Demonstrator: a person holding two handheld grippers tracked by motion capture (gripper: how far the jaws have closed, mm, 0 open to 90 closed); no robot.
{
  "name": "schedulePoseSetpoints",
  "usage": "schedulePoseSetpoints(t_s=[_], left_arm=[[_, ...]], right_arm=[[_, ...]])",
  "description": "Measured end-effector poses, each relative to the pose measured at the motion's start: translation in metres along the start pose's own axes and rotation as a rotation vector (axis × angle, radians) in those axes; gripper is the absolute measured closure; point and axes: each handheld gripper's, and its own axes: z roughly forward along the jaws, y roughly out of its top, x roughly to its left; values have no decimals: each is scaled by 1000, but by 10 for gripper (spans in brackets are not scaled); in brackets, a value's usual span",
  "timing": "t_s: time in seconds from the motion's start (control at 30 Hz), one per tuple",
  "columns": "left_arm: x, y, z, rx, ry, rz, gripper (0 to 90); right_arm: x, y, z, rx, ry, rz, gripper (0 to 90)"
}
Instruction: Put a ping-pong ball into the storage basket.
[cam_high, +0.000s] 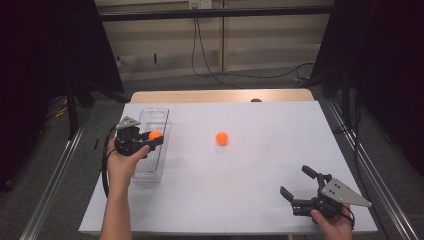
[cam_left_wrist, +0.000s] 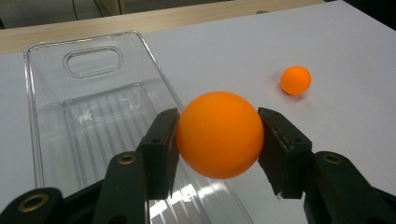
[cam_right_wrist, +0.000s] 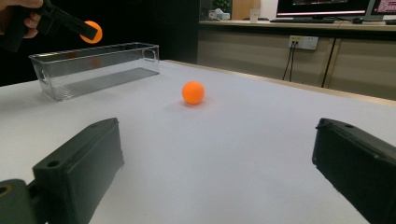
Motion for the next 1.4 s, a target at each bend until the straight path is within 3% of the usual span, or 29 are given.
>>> schedulePoseSetpoints(t_s=[1.4], left_arm=[[17, -11, 4, 26, 85, -27, 505]], right_arm=[[0, 0, 0, 1, 0, 0, 12]])
